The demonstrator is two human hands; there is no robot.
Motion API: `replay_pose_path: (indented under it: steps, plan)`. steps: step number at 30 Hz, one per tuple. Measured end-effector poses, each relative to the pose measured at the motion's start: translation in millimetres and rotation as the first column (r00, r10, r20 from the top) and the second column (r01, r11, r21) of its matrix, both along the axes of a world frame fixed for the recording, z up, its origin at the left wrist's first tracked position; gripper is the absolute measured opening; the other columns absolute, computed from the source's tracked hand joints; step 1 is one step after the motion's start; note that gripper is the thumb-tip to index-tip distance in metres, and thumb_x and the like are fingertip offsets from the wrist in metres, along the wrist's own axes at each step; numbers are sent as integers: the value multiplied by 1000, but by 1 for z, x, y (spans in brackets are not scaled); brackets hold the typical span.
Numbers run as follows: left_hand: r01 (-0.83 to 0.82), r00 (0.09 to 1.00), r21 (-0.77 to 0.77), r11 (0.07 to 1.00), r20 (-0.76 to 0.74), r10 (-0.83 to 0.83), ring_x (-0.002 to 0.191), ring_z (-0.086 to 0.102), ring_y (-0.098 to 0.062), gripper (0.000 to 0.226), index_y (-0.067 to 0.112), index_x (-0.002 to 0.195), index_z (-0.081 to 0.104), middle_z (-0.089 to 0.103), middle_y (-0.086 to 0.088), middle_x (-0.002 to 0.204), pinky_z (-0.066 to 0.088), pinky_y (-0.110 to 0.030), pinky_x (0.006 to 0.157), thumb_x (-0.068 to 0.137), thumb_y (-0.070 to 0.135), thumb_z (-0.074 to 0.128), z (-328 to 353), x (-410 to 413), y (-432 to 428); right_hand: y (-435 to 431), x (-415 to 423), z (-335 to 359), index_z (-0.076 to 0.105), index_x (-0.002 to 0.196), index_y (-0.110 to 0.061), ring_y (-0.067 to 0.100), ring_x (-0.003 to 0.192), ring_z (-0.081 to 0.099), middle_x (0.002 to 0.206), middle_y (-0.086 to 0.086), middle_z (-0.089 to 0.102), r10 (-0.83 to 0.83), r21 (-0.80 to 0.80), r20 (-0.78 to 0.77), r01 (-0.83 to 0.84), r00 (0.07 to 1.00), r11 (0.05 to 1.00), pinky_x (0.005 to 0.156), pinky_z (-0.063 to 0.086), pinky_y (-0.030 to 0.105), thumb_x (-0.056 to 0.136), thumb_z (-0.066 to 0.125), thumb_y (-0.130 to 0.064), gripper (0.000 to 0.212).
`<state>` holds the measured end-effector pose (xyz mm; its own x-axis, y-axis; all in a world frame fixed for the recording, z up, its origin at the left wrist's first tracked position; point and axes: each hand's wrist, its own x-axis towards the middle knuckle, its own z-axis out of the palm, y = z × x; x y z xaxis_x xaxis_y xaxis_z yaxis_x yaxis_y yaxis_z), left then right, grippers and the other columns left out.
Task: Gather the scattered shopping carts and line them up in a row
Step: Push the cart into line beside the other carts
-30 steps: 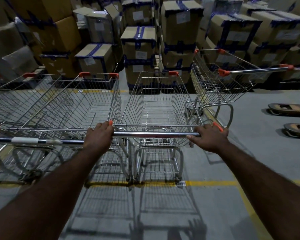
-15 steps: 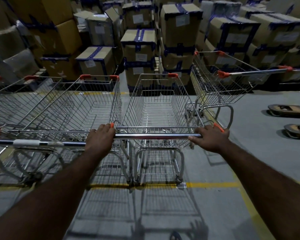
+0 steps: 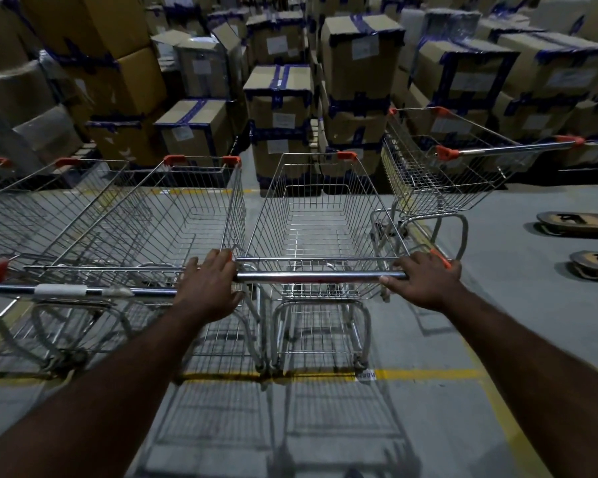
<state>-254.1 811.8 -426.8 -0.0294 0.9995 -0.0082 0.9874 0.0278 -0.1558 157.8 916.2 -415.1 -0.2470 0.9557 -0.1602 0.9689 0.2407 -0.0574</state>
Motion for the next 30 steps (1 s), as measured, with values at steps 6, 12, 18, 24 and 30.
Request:
replay_pose_path:
  steps: [6, 12, 18, 24, 30]
  plan:
    - [110, 993, -13, 994, 53, -109, 152, 17, -20, 84, 27, 143, 45, 35, 1, 159, 6, -58, 122, 86, 80, 13, 24, 32, 19, 2, 0, 3, 45, 145, -34, 26, 146, 30, 156, 3, 39, 22, 59, -65, -18, 998, 998, 115, 8, 66, 64, 0, -95, 111]
    - [216, 970, -11, 976, 113, -213, 149, 23, -21, 83, 24, 145, 44, 39, 0, 157, 15, -53, 121, 90, 77, 13, 45, 107, 64, 13, 6, 10, 48, 144, -27, 25, 142, 36, 153, 5, 44, 71, 27, -166, -67, 984, 997, 114, 21, 52, 77, 16, -88, 96]
    - [273, 956, -26, 962, 118, -268, 132, 46, -20, 71, 22, 137, 51, 53, 2, 144, 41, -45, 102, 95, 71, 23, 54, 181, 111, 37, 35, 18, 42, 149, -24, 26, 144, 34, 156, 8, 39, 98, 14, -178, -97, 979, 995, 116, 26, 53, 91, 38, -75, 78]
    - [280, 944, -44, 959, 192, -267, 121, 58, -25, 57, 27, 138, 46, 59, 1, 138, 50, -41, 88, 96, 65, 43, 73, 271, 164, 64, 89, 43, 38, 151, -24, 24, 147, 30, 159, 5, 35, 93, 70, -202, -80, 975, 994, 114, 26, 47, 90, 43, -71, 77]
    - [370, 910, 23, 929, 189, -368, 120, 59, -25, 54, 30, 138, 48, 62, 0, 135, 49, -38, 83, 95, 63, 47, 91, 352, 222, 103, 156, 77, 42, 147, -25, 26, 140, 37, 149, 4, 44, 41, 135, -213, -12, 976, 991, 109, 33, 54, 85, 35, -76, 80]
